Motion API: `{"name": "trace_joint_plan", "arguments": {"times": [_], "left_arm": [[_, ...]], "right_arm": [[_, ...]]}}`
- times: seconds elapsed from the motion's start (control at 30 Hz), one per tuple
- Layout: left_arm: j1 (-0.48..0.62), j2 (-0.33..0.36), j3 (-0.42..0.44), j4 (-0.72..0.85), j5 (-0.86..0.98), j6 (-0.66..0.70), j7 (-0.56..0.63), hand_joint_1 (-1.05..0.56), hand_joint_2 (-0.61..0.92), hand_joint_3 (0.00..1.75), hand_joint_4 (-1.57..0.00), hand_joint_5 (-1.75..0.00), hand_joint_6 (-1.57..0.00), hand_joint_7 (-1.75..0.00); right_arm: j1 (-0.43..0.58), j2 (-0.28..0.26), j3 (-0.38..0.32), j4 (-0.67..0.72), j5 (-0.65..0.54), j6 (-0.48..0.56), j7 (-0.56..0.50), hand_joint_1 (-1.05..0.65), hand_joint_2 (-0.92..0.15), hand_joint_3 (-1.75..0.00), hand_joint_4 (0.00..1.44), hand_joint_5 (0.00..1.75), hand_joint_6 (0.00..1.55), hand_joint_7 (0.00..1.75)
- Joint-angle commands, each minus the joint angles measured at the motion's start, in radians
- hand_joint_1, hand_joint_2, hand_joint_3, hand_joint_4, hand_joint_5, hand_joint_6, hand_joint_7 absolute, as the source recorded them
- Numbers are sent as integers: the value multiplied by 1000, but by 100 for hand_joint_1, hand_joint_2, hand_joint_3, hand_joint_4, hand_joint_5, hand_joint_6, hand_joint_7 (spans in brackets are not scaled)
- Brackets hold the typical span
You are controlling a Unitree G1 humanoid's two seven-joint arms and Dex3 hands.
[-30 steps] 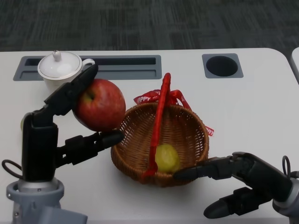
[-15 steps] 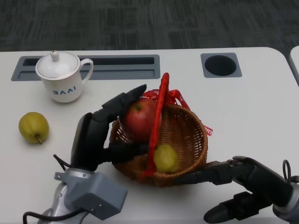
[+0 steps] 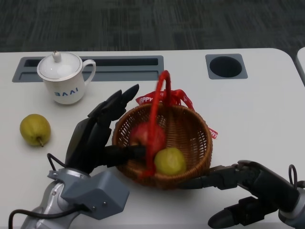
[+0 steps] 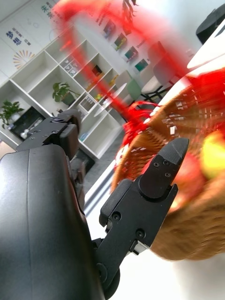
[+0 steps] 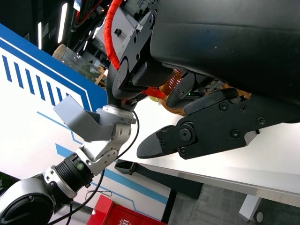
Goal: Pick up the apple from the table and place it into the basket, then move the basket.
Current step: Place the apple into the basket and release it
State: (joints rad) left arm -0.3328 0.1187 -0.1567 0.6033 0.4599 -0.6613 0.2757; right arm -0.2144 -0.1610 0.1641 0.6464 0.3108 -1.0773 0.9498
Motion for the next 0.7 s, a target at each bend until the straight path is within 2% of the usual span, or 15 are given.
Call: {"name": "trace_joint_plan", "arguments": {"times": [0.03,0.17,0.37,0.7], "left_arm": [[16,37,-1,-56,6,22,-11,-60,78,0,-1,0,-15,0],[29,41,4,-108,-1,22,2,-61,77,0,-7,-2,-20,-2],[50,41,17,-175,-39,0,-10,-52,80,1,-18,-4,-29,-3],[205,102,75,-423,-161,32,-138,-39,80,0,-41,-5,-46,-3]], "right_arm": [[-10,0,-5,8,16,-11,4,-45,-92,0,76,1,67,0],[-16,2,-7,13,22,-14,6,-45,-91,0,76,1,67,0],[-41,-5,-28,14,36,-31,4,-44,-90,0,77,0,68,0],[-180,-89,-43,-4,78,-98,66,-49,-89,0,78,1,68,1]]}}
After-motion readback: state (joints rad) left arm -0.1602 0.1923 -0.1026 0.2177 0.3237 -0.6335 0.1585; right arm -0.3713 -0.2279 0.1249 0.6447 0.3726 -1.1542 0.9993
